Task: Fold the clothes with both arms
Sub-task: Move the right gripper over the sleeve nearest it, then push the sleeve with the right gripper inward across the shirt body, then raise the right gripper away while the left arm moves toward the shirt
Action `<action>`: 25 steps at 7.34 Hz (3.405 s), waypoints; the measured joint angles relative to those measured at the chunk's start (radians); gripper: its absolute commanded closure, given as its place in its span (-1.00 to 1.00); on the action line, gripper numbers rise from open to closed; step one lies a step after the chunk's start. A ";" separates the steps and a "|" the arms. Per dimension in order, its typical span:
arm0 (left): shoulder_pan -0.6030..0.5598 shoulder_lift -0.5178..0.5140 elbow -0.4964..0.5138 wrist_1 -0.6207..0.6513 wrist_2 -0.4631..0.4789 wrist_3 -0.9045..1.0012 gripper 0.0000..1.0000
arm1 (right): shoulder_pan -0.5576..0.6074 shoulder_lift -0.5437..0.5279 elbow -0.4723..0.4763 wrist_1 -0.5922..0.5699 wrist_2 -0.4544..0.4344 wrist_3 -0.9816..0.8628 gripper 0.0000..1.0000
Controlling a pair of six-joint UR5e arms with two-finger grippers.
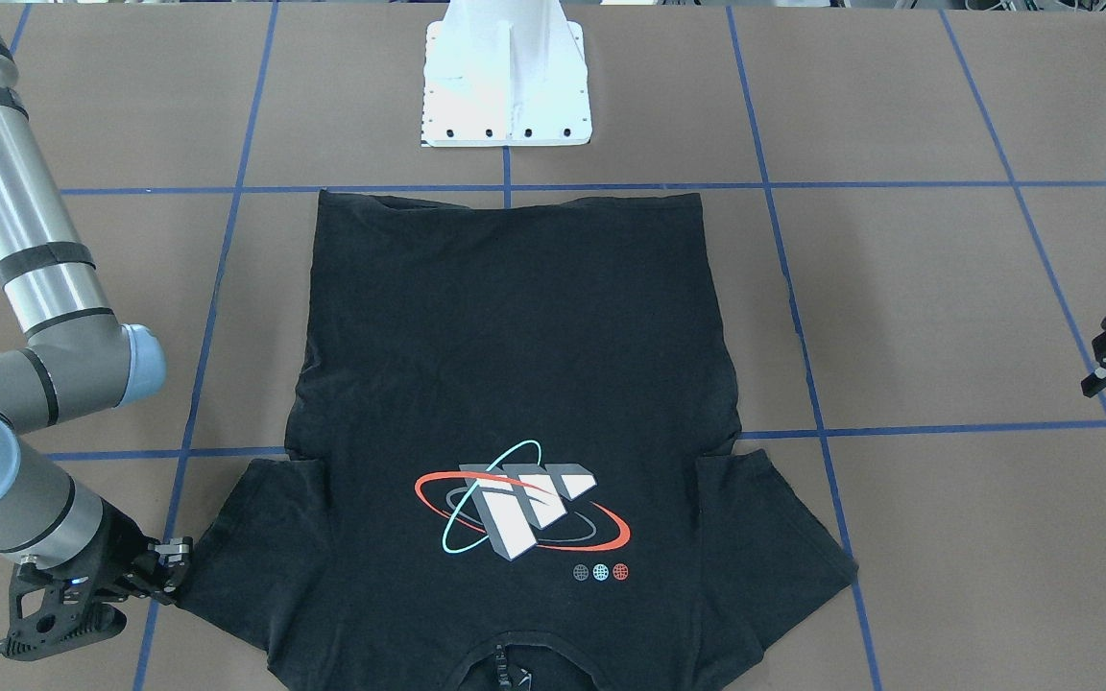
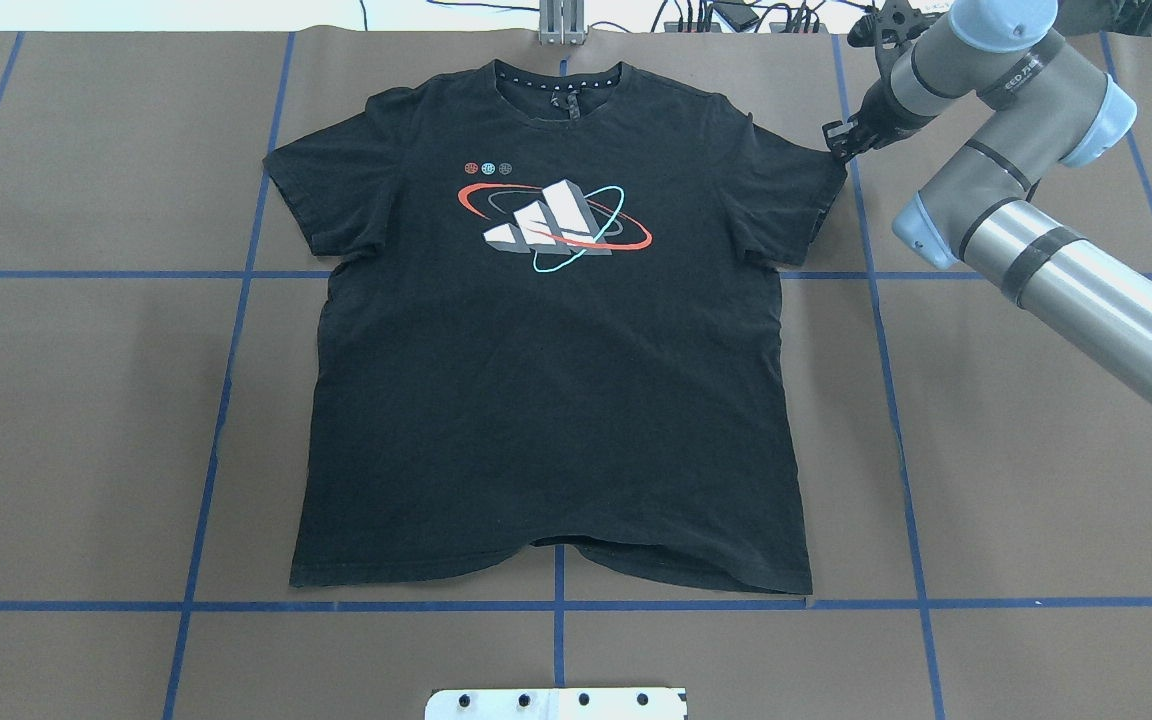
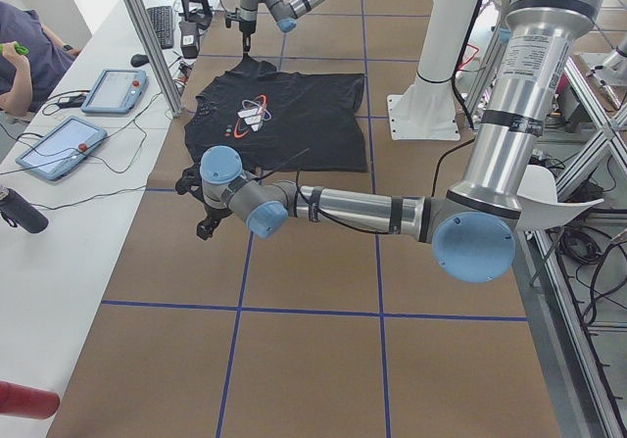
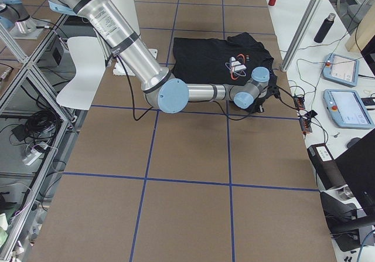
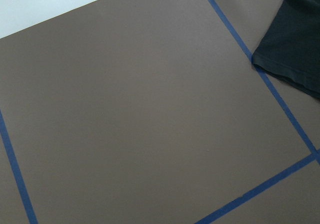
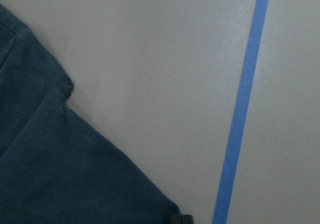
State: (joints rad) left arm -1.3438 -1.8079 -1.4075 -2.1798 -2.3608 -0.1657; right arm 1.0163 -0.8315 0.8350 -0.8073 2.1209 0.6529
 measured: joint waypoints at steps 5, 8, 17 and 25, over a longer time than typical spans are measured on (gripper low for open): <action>0.000 0.004 -0.001 0.000 0.000 0.000 -1.00 | -0.027 0.093 0.186 -0.297 -0.003 0.150 1.00; 0.000 0.004 -0.001 0.000 0.000 0.000 -1.00 | -0.132 0.226 0.136 -0.363 -0.126 0.328 1.00; 0.001 0.004 0.000 0.000 -0.001 0.000 -1.00 | -0.199 0.398 -0.078 -0.355 -0.209 0.399 -0.99; 0.196 -0.148 0.116 -0.173 0.213 -0.482 -1.00 | -0.113 0.352 0.024 -0.448 -0.091 0.316 -1.00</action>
State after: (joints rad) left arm -1.1477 -1.9556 -1.2918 -2.3529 -2.1477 -0.6478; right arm 0.9034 -0.4799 0.8590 -1.2551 2.0298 0.9692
